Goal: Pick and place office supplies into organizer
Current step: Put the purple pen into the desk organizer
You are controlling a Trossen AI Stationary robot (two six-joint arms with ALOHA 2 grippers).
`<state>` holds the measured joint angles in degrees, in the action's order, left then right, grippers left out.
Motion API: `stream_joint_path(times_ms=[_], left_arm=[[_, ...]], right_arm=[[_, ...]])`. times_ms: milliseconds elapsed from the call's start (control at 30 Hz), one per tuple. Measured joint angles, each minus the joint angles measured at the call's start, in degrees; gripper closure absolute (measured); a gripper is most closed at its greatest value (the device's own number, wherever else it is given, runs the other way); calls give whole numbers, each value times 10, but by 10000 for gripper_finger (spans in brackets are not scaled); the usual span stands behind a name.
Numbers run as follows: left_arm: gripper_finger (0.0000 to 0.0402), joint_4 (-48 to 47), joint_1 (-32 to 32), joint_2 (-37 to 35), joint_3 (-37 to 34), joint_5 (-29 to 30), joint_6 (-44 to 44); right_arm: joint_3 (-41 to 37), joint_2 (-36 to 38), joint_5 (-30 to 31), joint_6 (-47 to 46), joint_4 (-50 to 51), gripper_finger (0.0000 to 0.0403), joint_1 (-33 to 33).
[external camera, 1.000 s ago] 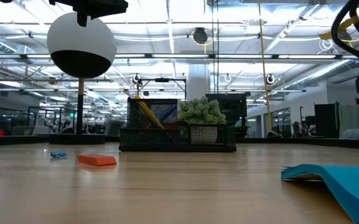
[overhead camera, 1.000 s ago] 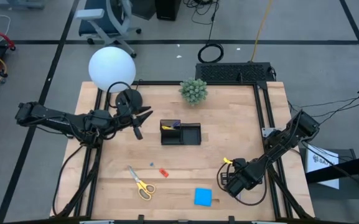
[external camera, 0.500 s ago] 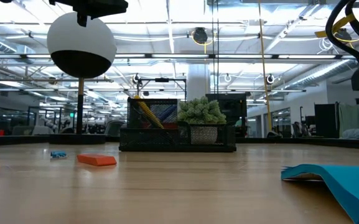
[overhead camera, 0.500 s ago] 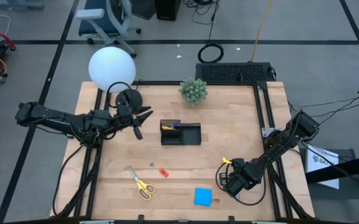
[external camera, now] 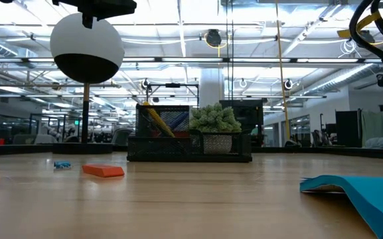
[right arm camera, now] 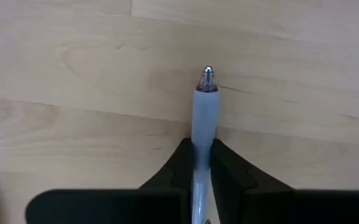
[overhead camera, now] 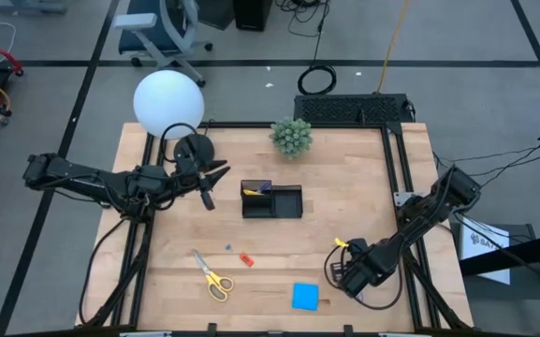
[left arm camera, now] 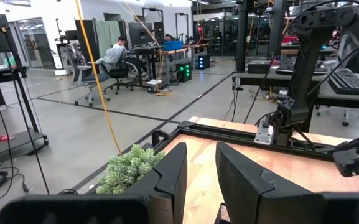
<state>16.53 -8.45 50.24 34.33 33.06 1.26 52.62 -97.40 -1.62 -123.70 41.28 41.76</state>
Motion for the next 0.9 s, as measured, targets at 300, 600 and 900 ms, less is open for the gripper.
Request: stream_joint_path(times_ms=[300, 600, 900], left_arm=[[311, 0, 0, 0, 0, 0, 0], [311, 0, 0, 0, 0, 0, 0], [311, 0, 0, 0, 0, 0, 0]], right_arm=[[-3, 69, 68, 59, 11, 380, -1], [-2, 113, 95, 157, -11, 380, -25], [-2, 158, 187, 300, -67, 380, -75]])
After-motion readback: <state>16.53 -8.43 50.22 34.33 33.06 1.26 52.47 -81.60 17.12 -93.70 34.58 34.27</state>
